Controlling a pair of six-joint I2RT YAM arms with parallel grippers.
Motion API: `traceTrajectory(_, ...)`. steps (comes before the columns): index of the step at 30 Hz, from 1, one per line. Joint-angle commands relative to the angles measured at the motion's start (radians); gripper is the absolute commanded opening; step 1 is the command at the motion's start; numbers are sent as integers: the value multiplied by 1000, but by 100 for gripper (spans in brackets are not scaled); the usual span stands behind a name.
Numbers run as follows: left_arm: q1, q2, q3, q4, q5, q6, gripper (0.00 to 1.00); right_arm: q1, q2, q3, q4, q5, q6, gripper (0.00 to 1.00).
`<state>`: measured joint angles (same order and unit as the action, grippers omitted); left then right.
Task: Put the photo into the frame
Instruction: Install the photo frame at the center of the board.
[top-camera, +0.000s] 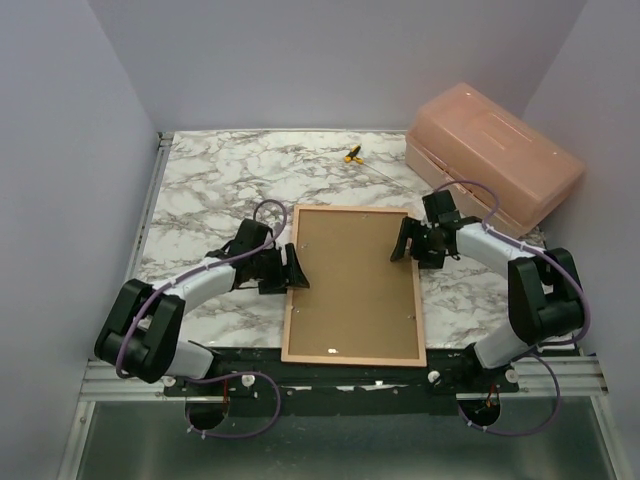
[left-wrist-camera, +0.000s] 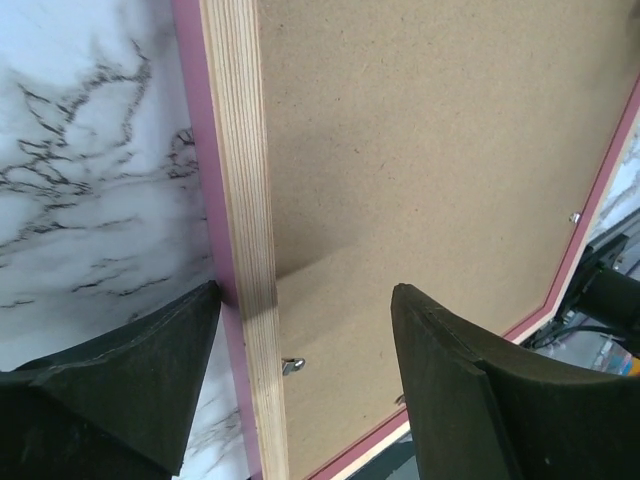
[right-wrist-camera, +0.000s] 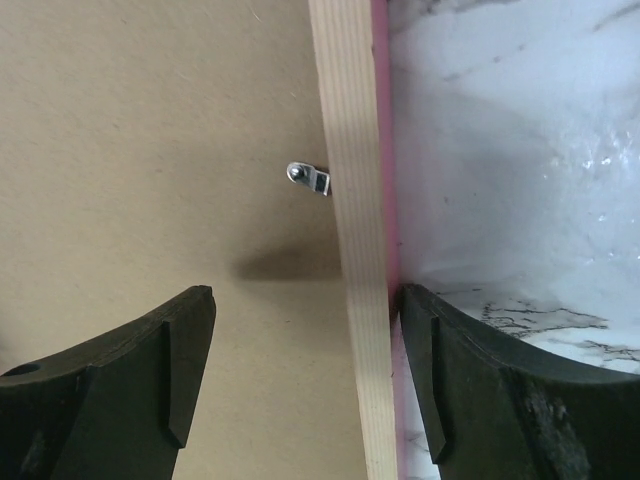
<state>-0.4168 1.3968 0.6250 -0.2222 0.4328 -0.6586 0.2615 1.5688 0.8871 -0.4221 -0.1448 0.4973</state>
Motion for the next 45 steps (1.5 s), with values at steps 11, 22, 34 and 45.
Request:
traceTrajectory(11, -160, -83, -105, -73, -39, -78, 74, -4, -174, -153, 33, 33, 59, 83)
traceTrajectory(22, -119, 36, 189, -296, -338, 38, 82, -6, -200, -135, 19, 77, 55, 89)
traceTrajectory(34, -109, 332, 446, -309, -424, 100, 76, -7, -182, -147, 39, 65, 54, 89)
traceTrajectory(45, -106, 438, 629, -357, -472, 138, 73, -7, -164, -158, 51, 61, 49, 89)
